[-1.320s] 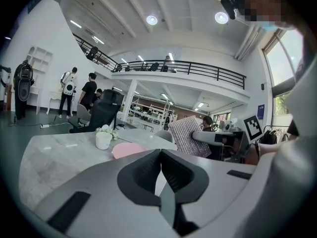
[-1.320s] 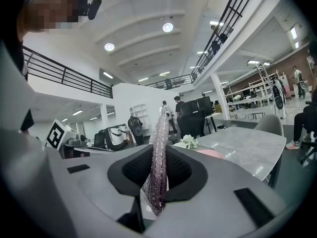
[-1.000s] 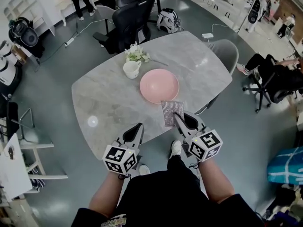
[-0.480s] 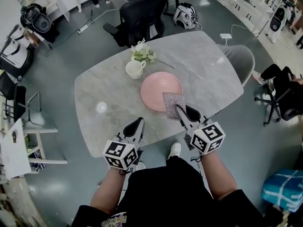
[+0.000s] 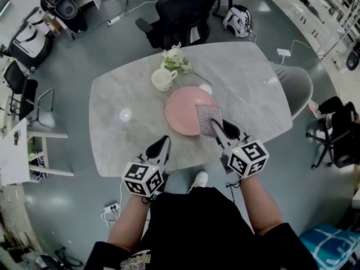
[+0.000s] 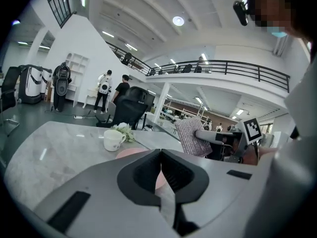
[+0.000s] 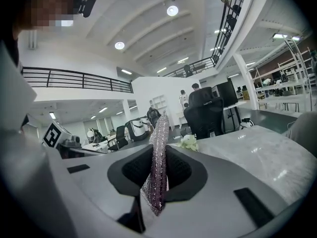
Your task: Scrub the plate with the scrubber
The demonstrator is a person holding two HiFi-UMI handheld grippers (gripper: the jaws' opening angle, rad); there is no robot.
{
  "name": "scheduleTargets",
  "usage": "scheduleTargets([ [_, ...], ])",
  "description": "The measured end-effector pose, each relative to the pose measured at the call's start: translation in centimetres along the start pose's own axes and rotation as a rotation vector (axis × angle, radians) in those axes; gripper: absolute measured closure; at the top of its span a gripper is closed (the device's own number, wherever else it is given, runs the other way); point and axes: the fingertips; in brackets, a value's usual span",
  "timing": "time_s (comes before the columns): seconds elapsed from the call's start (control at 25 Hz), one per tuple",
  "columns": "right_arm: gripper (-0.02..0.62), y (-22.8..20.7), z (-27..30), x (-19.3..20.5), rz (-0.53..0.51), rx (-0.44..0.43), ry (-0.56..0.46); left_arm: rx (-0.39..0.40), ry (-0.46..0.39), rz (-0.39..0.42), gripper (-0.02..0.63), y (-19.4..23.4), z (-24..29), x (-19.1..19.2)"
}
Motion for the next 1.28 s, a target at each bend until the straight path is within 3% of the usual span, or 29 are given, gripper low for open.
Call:
scheduleTargets([
  [0.36, 0.523, -1.8, 0.7, 0.2, -0.018, -0.05, 0.034, -0.081, -0.015, -0.023, 0.588, 0.2, 1.4, 0.4],
  [1.08, 0.522, -4.1, 0.9, 1.8, 0.01, -0.035, 0.064, -0.145, 0.088, -0.046, 0.586, 2.5, 3.7, 2.7],
  [1.28, 0.522, -4.5, 1.8, 2.7, 0.018, -0.024, 0.09, -0.15, 0.116, -0.058, 0.52, 4.1, 4.6, 3.5],
])
Point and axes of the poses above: the fingertips, and each gripper's own axes: z forward along the fingers, y to its left, x out of its underside, and after that the axes turned 11 degrees about x, right-handed
